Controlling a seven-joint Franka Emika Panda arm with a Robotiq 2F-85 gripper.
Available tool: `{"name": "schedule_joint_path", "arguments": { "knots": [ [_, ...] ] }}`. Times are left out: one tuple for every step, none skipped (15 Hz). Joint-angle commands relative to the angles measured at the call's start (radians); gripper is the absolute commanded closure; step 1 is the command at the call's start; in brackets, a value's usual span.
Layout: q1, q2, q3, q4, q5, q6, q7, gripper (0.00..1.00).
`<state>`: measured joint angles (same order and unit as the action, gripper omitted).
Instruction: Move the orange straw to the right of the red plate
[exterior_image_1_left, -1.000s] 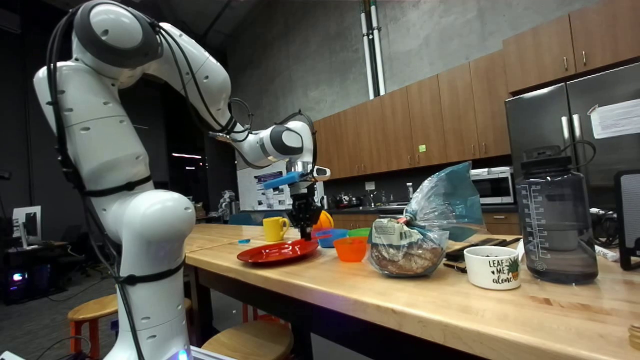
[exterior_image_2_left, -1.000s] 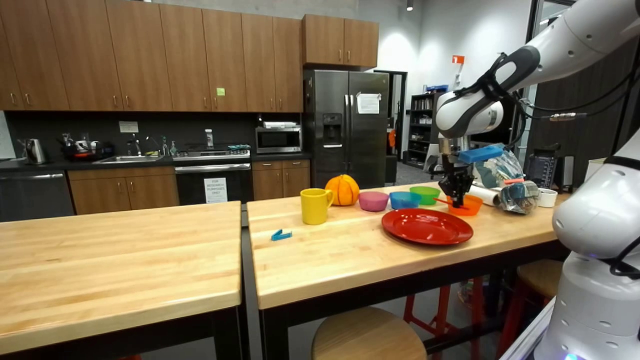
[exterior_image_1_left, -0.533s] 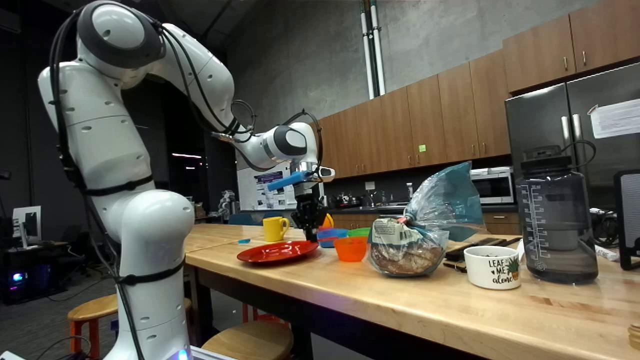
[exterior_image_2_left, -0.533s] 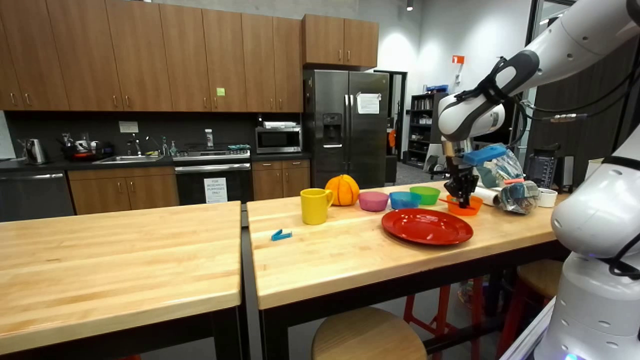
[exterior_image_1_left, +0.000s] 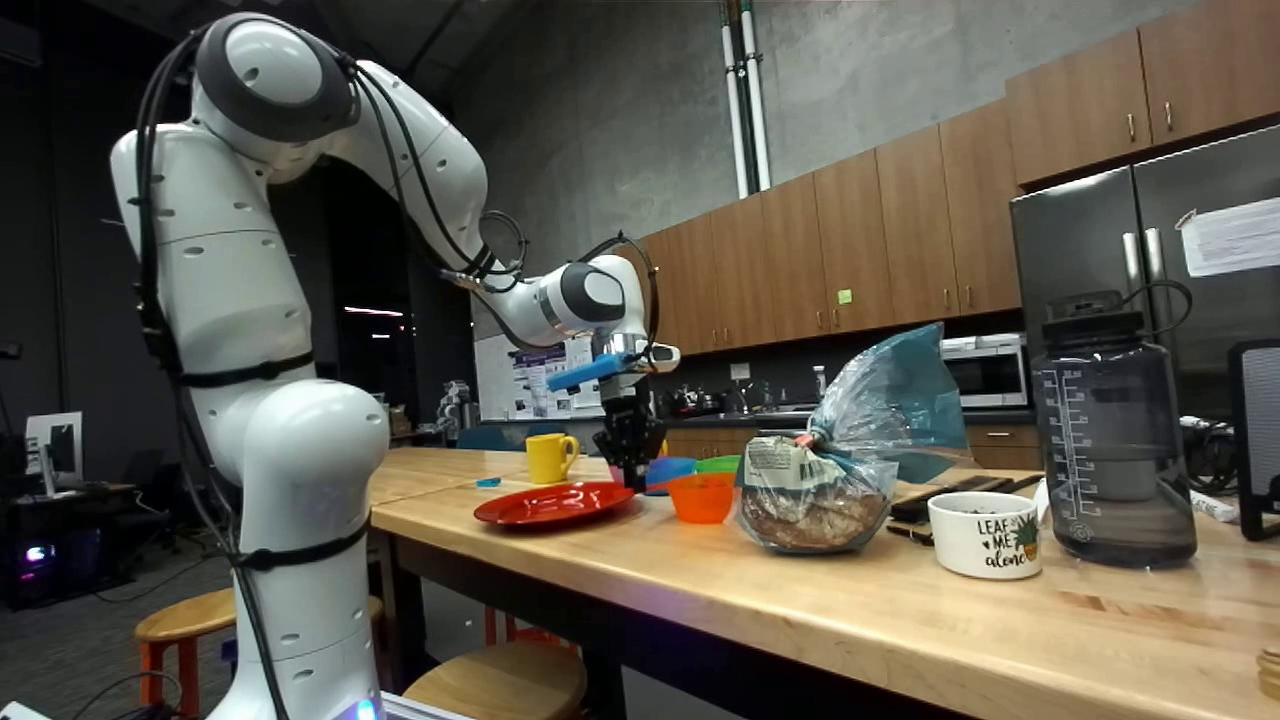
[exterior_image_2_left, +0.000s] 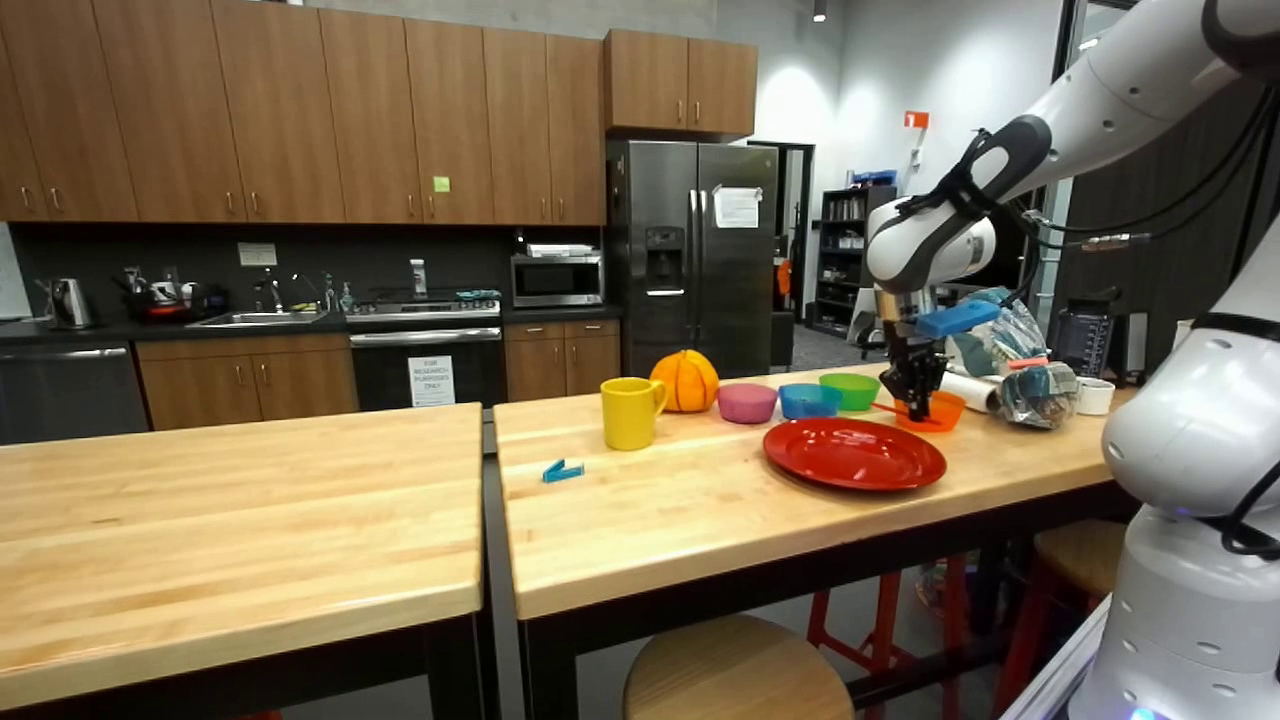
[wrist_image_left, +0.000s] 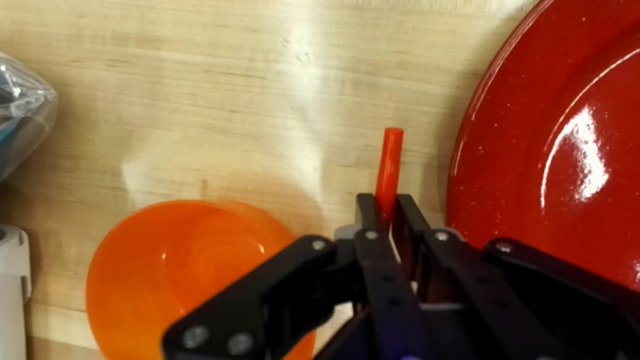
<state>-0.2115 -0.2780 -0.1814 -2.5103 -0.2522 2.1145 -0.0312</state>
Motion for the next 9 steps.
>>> {"name": "schedule_joint_path", "arguments": {
  "knots": [
    [-0.001, 0.043, -0.004, 0.041, 0.006, 0.012, -0.005, 0.69],
    [-0.001, 0.048, -0.004, 0.045, 0.005, 0.01, -0.007, 0.62],
    [0.0, 0.053, -0.003, 0.049, 0.004, 0.007, -0.007, 0.57],
    [0.002, 0.058, -0.002, 0.052, 0.004, 0.008, -0.007, 0.52],
    [0.003, 0.061, -0.001, 0.054, 0.005, 0.005, -0.006, 0.46],
    [0.004, 0.062, 0.0, 0.056, 0.005, 0.004, -0.006, 0.39],
    [0.007, 0.059, 0.001, 0.057, 0.01, -0.002, -0.008, 0.33],
    [0.011, 0.053, 0.001, 0.058, 0.023, -0.009, -0.015, 0.27],
    [0.015, 0.046, 0.002, 0.057, 0.035, -0.015, -0.018, 0.19]
  ]
}}
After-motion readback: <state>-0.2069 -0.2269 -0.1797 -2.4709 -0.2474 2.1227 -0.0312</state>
